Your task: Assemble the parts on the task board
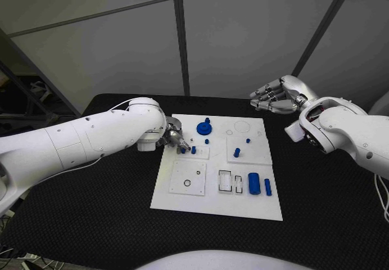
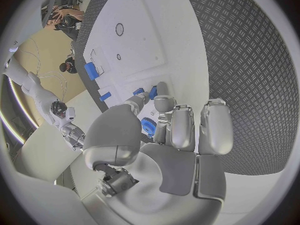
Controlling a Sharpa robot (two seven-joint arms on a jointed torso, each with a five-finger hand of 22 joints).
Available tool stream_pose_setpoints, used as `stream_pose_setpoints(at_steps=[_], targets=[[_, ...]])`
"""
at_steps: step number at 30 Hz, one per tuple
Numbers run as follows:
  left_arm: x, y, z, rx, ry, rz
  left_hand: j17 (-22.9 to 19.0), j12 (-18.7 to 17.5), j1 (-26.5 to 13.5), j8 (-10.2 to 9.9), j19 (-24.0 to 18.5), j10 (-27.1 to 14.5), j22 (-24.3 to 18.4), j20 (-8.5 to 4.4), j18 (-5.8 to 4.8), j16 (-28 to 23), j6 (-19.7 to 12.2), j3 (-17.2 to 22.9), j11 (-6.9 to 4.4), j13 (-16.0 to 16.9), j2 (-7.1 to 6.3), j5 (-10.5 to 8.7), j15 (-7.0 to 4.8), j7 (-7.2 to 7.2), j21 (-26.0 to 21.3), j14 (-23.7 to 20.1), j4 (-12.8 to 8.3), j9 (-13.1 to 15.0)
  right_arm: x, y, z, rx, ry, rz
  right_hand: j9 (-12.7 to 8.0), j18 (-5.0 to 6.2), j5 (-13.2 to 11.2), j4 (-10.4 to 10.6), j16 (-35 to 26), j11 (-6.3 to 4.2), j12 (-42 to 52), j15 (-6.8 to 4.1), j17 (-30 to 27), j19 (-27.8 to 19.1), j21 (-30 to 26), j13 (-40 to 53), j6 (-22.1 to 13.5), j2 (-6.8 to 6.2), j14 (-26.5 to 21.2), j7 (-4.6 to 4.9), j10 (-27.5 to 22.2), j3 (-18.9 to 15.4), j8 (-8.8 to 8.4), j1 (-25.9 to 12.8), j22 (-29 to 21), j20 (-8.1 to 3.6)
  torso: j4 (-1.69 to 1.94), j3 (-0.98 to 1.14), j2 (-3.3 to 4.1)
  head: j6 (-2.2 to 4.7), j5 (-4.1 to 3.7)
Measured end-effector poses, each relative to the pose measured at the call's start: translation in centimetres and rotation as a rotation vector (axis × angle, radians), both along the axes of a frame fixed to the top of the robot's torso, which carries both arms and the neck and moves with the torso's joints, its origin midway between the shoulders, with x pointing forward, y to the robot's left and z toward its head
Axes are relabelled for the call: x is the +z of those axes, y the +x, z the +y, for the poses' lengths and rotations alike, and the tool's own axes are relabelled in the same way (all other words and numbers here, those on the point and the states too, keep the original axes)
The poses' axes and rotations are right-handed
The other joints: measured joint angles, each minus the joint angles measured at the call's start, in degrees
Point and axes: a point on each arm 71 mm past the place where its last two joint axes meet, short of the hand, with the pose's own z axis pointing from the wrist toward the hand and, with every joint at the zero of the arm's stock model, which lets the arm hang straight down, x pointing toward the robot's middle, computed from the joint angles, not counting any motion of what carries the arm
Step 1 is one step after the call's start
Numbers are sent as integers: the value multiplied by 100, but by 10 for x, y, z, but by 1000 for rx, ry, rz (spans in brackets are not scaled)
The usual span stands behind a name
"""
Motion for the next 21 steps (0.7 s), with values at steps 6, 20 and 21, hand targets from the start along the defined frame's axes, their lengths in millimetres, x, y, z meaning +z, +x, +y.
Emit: stream_pose_setpoints(at_steps=[6,20,21], targets=[[1,0,1,7,-6,-11,5,39,-2,0,0,19,0,0,0,0,21,-427,20,32,-3,-480,0,-21,0,0,174,-33,0,0,0,0,0,0,0,0,0,0,0,0,0,0,0,0,0,0,0,0,0,0,0,0,0,0,0,0,0,-1,-1,5,-2],[5,-1,7,34,-24,-48,5,39,203,0,20,18,-1,-20,-1,0,41,-897,21,48,140,-1184,0,-41,-1,0,409,-68,0,0,0,0,-1,1,0,0,0,0,0,0,0,0,1,0,0,1,0,0,0,0,0,0,0,0,1,0,-1,-3,-2,21,-2],[5,-1,7,36,-26,-50,5,39,215,0,20,18,-1,-20,0,0,41,-897,21,48,153,-1184,0,-41,-1,0,409,-69,0,0,0,0,-1,1,0,0,0,0,0,0,0,0,1,0,0,1,0,0,0,0,0,0,0,0,1,0,-1,-3,-2,21,-2]])
